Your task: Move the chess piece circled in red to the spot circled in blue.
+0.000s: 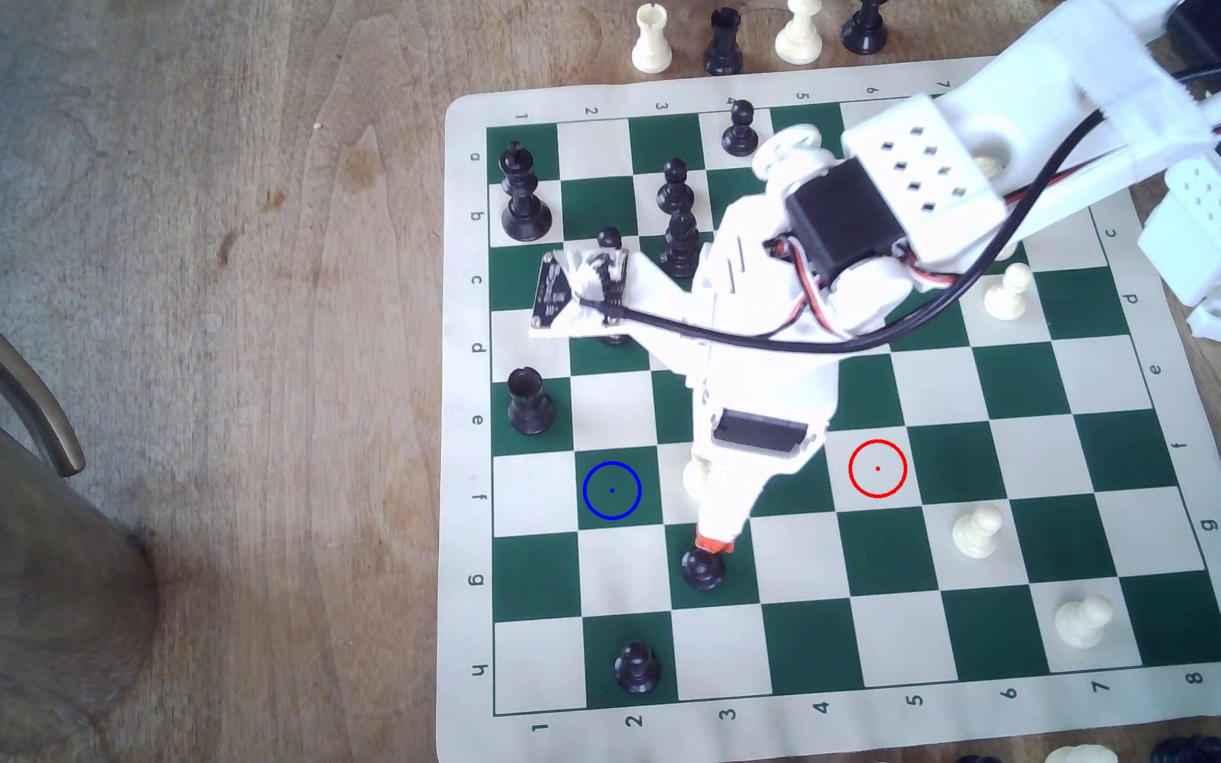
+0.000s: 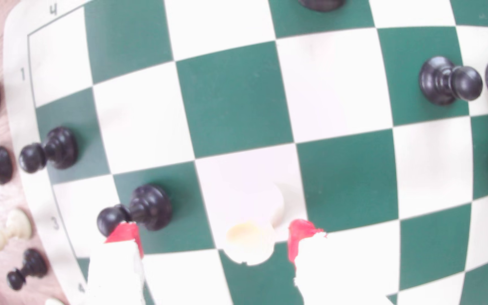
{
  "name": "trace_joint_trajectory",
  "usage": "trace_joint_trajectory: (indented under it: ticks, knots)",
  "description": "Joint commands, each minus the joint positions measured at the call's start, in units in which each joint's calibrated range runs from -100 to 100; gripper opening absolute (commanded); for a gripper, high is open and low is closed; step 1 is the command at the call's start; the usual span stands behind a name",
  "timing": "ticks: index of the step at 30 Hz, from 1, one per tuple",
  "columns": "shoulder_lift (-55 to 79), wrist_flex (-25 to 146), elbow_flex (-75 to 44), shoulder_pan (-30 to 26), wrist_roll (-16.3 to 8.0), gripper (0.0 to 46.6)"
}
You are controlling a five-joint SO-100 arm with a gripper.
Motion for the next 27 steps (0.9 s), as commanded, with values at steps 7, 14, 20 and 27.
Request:
trace_joint_trajectory:
  ticks: [7,14,20,27]
  knots:
    - [-21.9,0.5,8.5,1.5,0.7,27.9]
    - [-38.0,-0.8,23.8,0.5,1.0,27.8]
    - [-50.0,-4.1,38.5,2.7,1.6,28.3]
    - [-69.8,-3.8,52.6,3.8,1.7,28.0]
